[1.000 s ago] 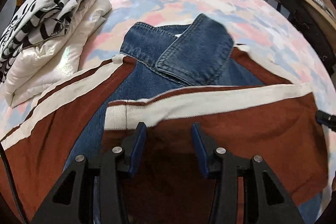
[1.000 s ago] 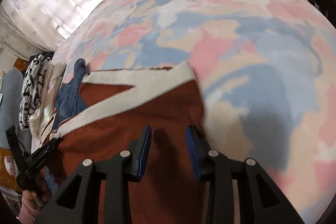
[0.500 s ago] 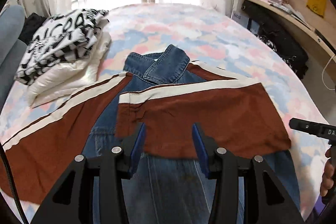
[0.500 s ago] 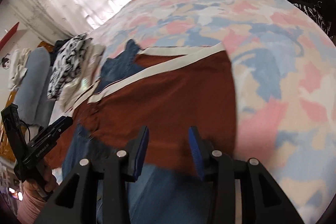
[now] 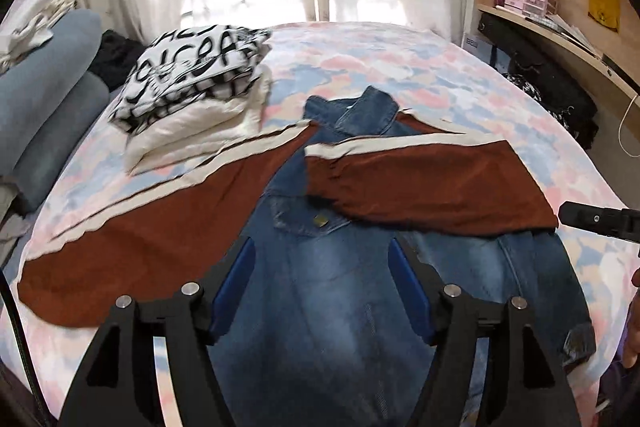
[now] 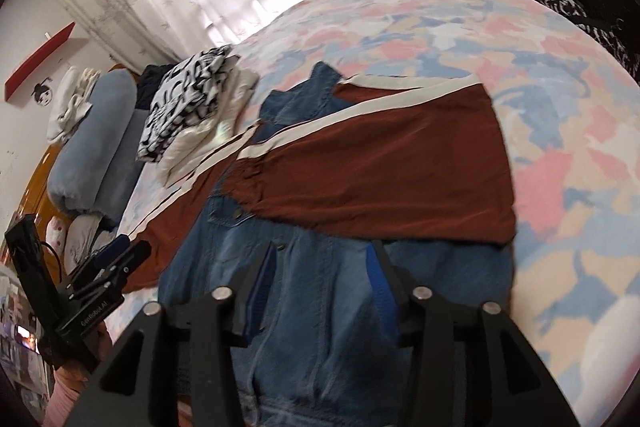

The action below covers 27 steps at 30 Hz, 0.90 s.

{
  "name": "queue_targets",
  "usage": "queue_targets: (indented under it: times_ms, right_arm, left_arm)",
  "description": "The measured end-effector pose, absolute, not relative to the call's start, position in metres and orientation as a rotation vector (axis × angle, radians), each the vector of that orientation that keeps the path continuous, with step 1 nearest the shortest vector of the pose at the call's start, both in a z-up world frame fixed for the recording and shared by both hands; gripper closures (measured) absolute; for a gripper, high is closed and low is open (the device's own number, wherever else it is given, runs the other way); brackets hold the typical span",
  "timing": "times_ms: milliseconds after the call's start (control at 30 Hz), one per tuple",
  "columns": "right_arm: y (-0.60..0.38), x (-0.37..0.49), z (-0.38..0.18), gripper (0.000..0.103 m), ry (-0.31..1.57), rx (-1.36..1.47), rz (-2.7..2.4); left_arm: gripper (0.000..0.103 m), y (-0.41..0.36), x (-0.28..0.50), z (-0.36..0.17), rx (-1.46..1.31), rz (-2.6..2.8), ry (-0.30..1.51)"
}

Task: Fold large clothes
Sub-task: 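Lift both grippers away from the folded brown sleeve, then reach the left gripper to the other brown sleeve cuff and grasp it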

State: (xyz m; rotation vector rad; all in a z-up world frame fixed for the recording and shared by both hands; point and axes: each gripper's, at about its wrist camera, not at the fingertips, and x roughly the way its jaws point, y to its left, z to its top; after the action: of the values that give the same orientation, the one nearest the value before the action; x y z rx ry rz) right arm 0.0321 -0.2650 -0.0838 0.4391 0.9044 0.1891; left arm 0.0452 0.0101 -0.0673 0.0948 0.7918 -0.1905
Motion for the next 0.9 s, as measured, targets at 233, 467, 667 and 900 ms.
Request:
queue_targets:
  times_ms: [233,467,667,900]
  right_arm:
    - [-0.218,0.026,-0.078,0.05,0.895,0.401,0.242]
    - [-0.162,0.03,-0.078,0.05,0.891,0.325,0.291]
    - [-0.119,0.041,-0.083,0.05,0.895,0.258,0.333]
    - [-0.061,0.066,-0.093,0.05,0.916,0.189,0.376]
  left_arm:
    - [0.028,0.064,0.025,-0.064,0.035,-0.146,0.777]
    - [0.026,0.121,0.017,-0.07,-0.02,-0.078,0.775]
    - [0.025,0.179,0.019,-0.094,-0.11,-0.009,0.813]
    - [0.025,0.267,0.021,-0.133,-0.288,0.092,0.841]
